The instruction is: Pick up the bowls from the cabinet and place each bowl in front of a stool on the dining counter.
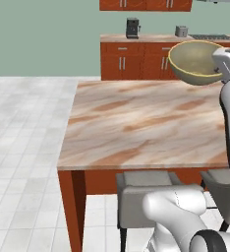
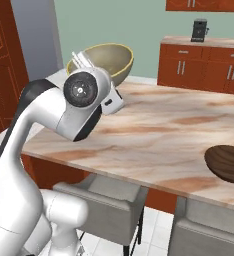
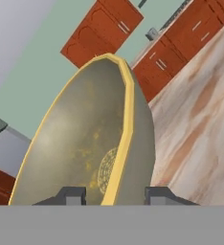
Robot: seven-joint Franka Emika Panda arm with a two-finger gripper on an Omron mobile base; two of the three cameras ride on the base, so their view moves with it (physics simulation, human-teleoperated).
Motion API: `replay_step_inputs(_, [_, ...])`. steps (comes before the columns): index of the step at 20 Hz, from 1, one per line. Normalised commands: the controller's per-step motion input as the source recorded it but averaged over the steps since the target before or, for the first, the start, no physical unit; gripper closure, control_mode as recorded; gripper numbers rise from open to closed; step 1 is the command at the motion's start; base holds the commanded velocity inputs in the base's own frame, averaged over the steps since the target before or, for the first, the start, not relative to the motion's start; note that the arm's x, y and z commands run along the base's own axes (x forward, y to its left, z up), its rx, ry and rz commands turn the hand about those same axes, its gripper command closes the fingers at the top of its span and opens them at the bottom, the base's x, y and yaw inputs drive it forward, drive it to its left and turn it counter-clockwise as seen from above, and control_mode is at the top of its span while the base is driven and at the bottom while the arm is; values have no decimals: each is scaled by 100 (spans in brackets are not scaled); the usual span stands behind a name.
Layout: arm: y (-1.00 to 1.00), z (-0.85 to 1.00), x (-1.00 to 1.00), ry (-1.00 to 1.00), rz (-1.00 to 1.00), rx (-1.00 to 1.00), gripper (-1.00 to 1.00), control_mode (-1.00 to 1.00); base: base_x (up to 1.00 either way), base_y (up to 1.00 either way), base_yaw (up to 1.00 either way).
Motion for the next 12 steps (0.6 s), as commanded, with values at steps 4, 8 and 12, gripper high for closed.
replay_step_inputs(4, [0, -29, 40, 15, 15, 0, 100, -100, 14, 0, 7])
replay_step_inputs(8, [0, -69, 30, 23, 11, 0, 100, -100, 0, 0, 0])
replay_step_inputs(12, [0, -79, 16, 17, 4, 0, 100, -100, 0, 0, 0])
